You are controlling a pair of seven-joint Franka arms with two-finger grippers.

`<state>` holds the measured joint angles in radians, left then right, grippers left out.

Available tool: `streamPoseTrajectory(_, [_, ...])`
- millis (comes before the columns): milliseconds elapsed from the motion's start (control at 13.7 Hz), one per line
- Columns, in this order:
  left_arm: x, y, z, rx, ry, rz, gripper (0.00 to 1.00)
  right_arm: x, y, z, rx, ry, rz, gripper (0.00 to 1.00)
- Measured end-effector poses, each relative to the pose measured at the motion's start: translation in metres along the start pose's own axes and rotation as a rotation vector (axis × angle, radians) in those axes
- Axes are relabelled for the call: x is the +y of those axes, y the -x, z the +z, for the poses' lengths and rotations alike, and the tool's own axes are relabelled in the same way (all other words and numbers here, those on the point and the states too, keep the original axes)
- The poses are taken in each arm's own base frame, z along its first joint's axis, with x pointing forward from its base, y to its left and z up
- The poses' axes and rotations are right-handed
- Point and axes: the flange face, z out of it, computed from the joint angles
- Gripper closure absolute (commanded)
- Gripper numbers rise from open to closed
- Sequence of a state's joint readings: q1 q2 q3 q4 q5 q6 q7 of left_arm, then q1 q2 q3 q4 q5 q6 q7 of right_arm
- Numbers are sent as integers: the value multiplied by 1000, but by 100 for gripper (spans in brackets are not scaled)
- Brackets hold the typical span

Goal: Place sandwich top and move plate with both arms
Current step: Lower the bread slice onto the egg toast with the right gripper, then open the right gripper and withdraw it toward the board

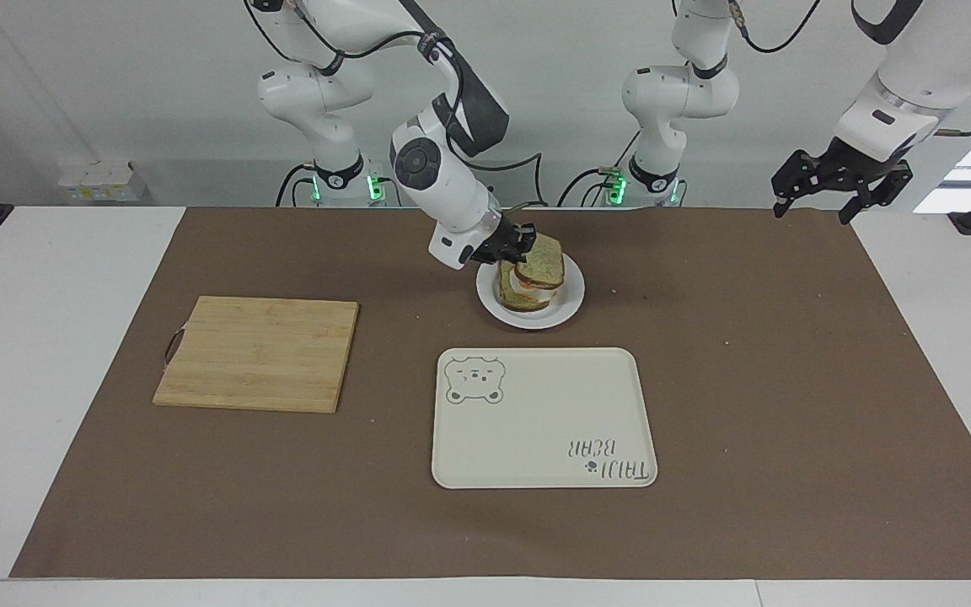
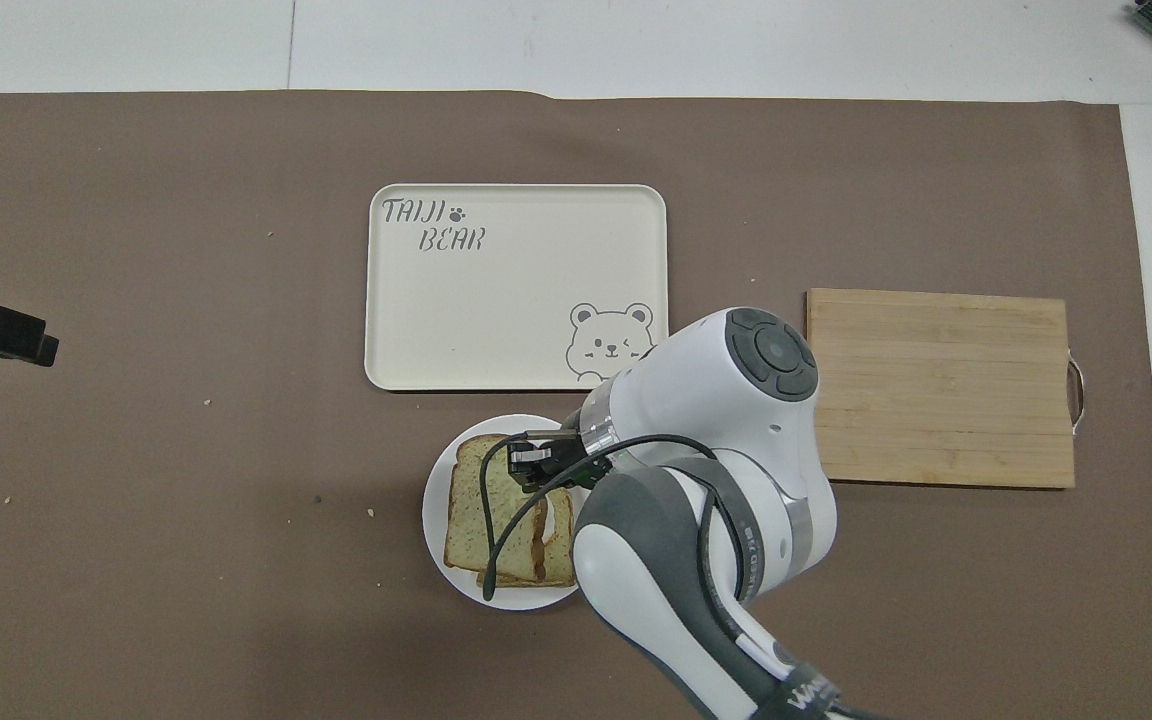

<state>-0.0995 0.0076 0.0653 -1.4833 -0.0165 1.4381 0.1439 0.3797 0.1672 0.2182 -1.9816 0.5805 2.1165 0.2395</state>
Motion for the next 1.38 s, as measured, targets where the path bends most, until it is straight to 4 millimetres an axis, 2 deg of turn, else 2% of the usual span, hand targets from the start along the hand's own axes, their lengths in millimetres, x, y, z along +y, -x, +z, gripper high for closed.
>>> streamPoseTrajectory(510, [0, 0, 0, 0, 0, 0, 0, 14, -13, 24, 37, 4, -20, 98])
streamPoseTrajectory(583, [0, 0, 0, 0, 0, 0, 0, 15, -15, 27, 39, 4, -18, 59])
streamPoseTrajectory(656, [0, 0, 0, 0, 0, 0, 0, 16, -16, 29, 37, 5, -16, 1])
streamPoseTrajectory(875, [0, 0, 0, 0, 0, 0, 0, 22, -19, 26, 48, 31, -27, 0])
streamPoseTrajectory(1093, [0, 0, 0, 0, 0, 0, 0, 27, -28, 16, 85, 84, -66, 0])
streamPoseTrajectory(1385, [0, 0, 0, 0, 0, 0, 0, 33, -42, -19, 174, 216, -165, 0])
